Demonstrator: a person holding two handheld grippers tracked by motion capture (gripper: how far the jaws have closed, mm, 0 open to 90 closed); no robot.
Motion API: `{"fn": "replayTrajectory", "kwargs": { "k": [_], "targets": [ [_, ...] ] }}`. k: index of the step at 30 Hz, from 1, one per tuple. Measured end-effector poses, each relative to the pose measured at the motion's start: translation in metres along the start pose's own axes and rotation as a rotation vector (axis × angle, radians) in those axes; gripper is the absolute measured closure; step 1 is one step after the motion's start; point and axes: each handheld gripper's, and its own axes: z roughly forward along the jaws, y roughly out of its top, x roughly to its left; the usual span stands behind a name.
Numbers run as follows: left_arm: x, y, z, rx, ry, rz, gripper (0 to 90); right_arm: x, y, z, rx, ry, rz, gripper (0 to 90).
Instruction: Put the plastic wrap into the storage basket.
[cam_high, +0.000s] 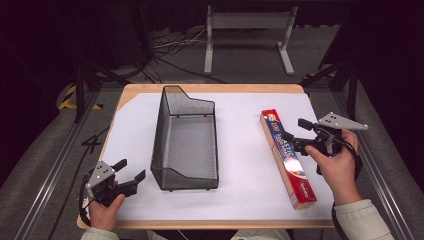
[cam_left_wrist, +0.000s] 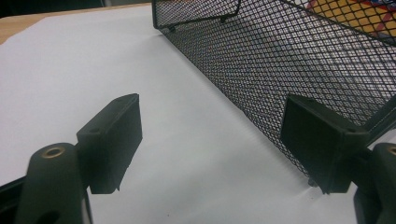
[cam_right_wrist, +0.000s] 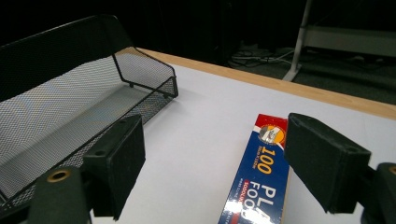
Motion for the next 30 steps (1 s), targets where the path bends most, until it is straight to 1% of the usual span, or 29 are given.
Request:
{"fn": "replayTrajectory", "kwargs": {
  "k": [2, 5, 7, 9, 10, 12, 15, 17, 18, 21, 24, 26, 28, 30],
  "targets": [
    [0.0, 0.0, 0.0, -0.003, 0.0, -0.001, 21.7, -0.002, 0.001, 0.006, 0.029, -0.013, 0.009, 20.7],
    [0.0, 0.0, 0.0, 0.0, 0.003, 0.003, 21.6, -0.005, 0.001, 0.016, 0.087, -0.027, 0.026, 19.1],
    [0.0, -0.001, -0.001, 0.002, 0.004, 0.002, 21.7, -0.007, 0.0, 0.021, 0.104, -0.043, 0.018, 19.0],
    [0.001, -0.001, -0.001, -0.001, 0.003, -0.001, 21.7, -0.007, -0.001, 0.023, 0.112, -0.049, 0.016, 19.0],
    [0.001, -0.001, -0.001, -0.002, 0.005, -0.003, 21.6, -0.009, -0.002, 0.026, 0.131, -0.053, 0.021, 19.0],
    [0.001, -0.001, -0.001, 0.0, 0.005, -0.002, 21.7, -0.011, -0.004, 0.031, 0.163, -0.056, 0.038, 19.0],
    [0.0, -0.001, -0.001, 0.002, 0.005, 0.0, 21.7, -0.015, -0.01, 0.039, 0.253, -0.047, 0.089, 19.0],
    [0.0, -0.001, -0.001, 0.003, 0.005, 0.0, 21.7, -0.016, -0.015, 0.043, 0.294, -0.049, 0.12, 19.0],
    [0.0, -0.001, -0.001, 0.003, 0.005, 0.0, 21.7, -0.016, -0.015, 0.043, 0.294, -0.049, 0.12, 19.0],
    [0.0, -0.001, 0.0, 0.003, 0.005, 0.0, 21.7, -0.019, -0.021, 0.048, 0.346, -0.069, 0.145, 19.0],
    [0.0, -0.001, 0.0, 0.005, 0.004, 0.002, 21.7, -0.021, -0.028, 0.053, 0.396, -0.097, 0.155, 19.0],
    [0.0, -0.001, 0.0, 0.006, 0.004, 0.002, 21.7, -0.022, -0.033, 0.056, 0.439, -0.115, 0.165, 19.0],
    [0.0, -0.001, 0.0, 0.005, 0.005, 0.003, 21.7, -0.023, -0.037, 0.059, 0.477, -0.11, 0.177, 17.1],
    [0.0, -0.001, 0.0, 0.006, 0.005, 0.003, 21.7, -0.023, -0.04, 0.062, 0.533, -0.121, 0.212, 15.5]
  ]
}}
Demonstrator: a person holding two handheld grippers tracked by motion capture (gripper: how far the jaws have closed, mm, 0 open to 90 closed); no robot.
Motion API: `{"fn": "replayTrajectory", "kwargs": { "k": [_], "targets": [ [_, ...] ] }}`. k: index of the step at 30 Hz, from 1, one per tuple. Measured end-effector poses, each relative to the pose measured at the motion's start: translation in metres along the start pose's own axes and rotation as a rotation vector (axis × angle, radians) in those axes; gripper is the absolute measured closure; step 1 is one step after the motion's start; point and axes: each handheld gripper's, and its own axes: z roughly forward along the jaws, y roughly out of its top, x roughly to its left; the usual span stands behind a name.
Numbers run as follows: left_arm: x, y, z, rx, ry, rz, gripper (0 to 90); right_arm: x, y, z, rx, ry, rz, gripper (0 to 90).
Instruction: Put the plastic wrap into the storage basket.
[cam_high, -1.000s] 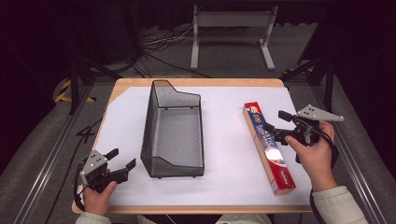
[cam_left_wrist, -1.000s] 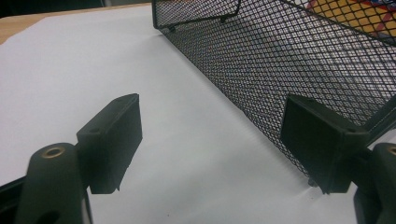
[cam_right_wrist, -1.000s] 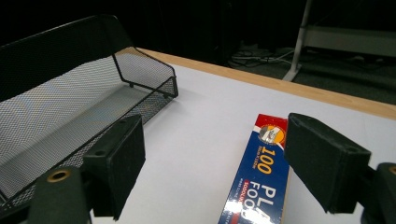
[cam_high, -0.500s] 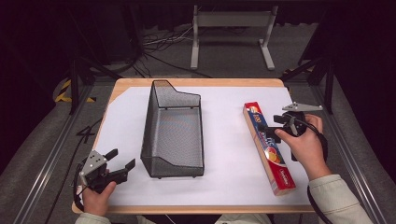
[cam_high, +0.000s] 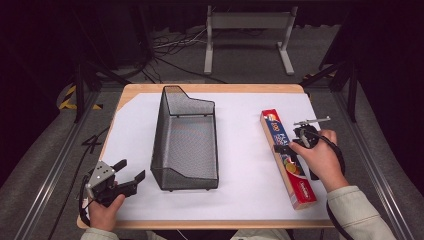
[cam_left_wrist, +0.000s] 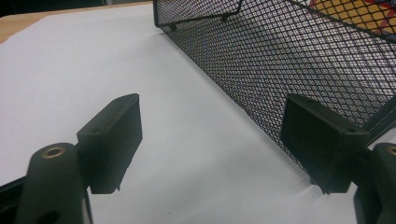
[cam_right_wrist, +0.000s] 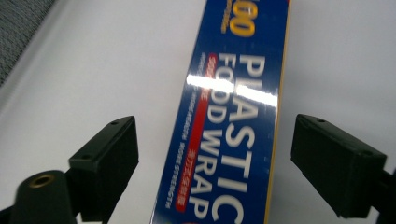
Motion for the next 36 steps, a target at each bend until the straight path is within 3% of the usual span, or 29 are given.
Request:
{"fn": "replayTrajectory", "kwargs": {
  "k": [10, 20, 29, 36],
  "targets": [
    [-0.001, 0.0, 0.0, 0.004, 0.005, 0.005, 21.8, 0.002, -0.002, 0.012, 0.095, -0.028, -0.022, 15.5],
    [-0.001, 0.0, 0.0, 0.005, 0.004, 0.007, 21.8, 0.007, -0.003, 0.02, 0.203, -0.082, -0.011, 26.1],
    [-0.001, 0.0, 0.0, 0.005, 0.007, 0.011, 21.8, 0.011, -0.002, 0.021, 0.229, -0.118, 0.002, 31.0],
    [-0.001, 0.0, 0.0, 0.004, 0.008, 0.01, 21.8, 0.018, 0.002, 0.019, 0.26, -0.174, 0.053, 37.3]
  ]
}}
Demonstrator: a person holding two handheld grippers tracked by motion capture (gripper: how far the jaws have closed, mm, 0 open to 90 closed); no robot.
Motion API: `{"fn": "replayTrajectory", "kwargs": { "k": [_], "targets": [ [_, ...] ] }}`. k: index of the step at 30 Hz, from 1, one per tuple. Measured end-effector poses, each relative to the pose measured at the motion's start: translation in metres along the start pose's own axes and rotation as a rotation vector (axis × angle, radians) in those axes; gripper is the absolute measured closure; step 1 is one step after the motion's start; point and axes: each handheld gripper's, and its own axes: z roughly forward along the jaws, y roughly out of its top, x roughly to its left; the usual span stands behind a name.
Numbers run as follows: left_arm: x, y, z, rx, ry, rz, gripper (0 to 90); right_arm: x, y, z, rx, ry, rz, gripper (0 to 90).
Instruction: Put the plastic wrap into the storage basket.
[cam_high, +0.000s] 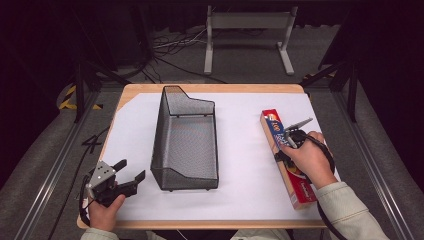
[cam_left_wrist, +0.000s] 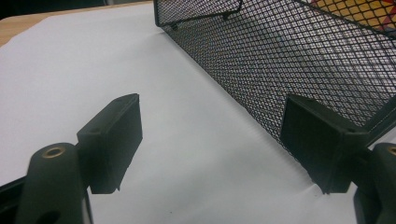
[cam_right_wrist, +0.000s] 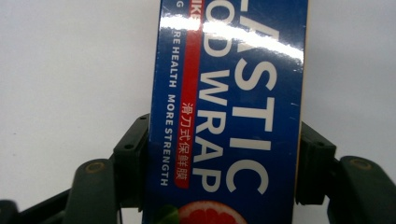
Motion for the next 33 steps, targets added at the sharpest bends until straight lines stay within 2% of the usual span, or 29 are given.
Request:
{"fn": "replayTrajectory", "kwargs": {
  "k": [3, 7, 14, 19, 33],
  "targets": [
    [0.001, 0.0, 0.0, -0.002, -0.001, -0.002, 21.8, -0.002, 0.0, -0.001, -0.001, 0.008, 0.014, 38.3],
    [0.0, 0.0, 0.0, -0.005, -0.002, -0.004, 21.8, -0.009, 0.0, -0.003, -0.008, 0.048, 0.051, 39.1],
    [0.0, 0.0, 0.0, -0.002, 0.0, -0.004, 21.7, -0.008, 0.0, -0.01, -0.058, 0.051, 0.039, 39.4],
    [0.0, 0.0, 0.0, -0.004, -0.002, -0.004, 21.8, -0.004, 0.001, -0.025, -0.111, 0.063, 0.015, 39.4],
    [0.0, 0.0, -0.001, -0.007, 0.001, -0.005, 21.8, 0.007, 0.008, -0.064, -0.188, 0.1, -0.019, 39.4]
  ]
}}
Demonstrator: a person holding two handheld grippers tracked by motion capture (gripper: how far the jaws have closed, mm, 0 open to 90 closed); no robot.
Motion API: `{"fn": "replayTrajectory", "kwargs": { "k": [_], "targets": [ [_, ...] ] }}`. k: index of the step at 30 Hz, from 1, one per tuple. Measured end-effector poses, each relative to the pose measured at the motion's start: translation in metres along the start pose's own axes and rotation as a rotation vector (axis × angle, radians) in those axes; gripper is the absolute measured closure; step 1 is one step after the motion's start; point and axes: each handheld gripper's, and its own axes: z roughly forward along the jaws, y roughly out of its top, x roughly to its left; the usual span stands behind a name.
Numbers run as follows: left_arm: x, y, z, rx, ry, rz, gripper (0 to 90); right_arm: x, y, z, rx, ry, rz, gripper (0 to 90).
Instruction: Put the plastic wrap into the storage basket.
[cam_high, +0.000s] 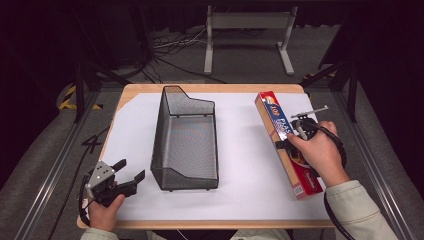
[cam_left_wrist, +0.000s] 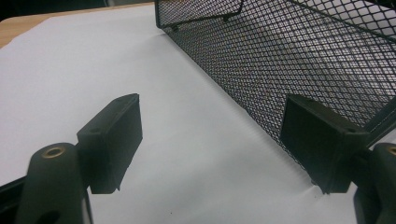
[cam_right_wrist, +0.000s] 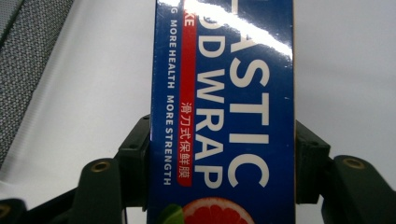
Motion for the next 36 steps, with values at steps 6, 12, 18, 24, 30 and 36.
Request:
{"fn": "replayTrajectory", "kwargs": {
  "k": [6, 12, 18, 24, 30, 36],
  "targets": [
    [0.0, 0.0, -0.002, -0.001, 0.006, -0.005, 21.8, 0.001, 0.007, -0.013, -0.024, 0.008, -0.008, 39.4],
    [0.0, 0.0, -0.003, -0.005, 0.011, -0.004, 21.9, 0.002, 0.013, -0.023, -0.047, 0.021, -0.018, 39.4],
    [0.001, -0.001, -0.005, -0.007, 0.015, -0.005, 21.9, 0.013, 0.019, -0.028, -0.049, 0.042, -0.03, 39.3],
    [0.001, -0.002, -0.007, -0.009, 0.023, -0.004, 22.0, 0.029, 0.025, -0.027, -0.044, 0.062, -0.056, 39.3],
    [0.002, -0.003, -0.009, -0.011, 0.025, -0.007, 22.0, 0.053, 0.035, -0.024, -0.037, 0.069, -0.105, 39.3],
    [0.002, -0.003, -0.009, -0.012, 0.025, -0.006, 22.0, 0.073, 0.042, -0.021, -0.033, 0.092, -0.134, 39.3]
  ]
}}
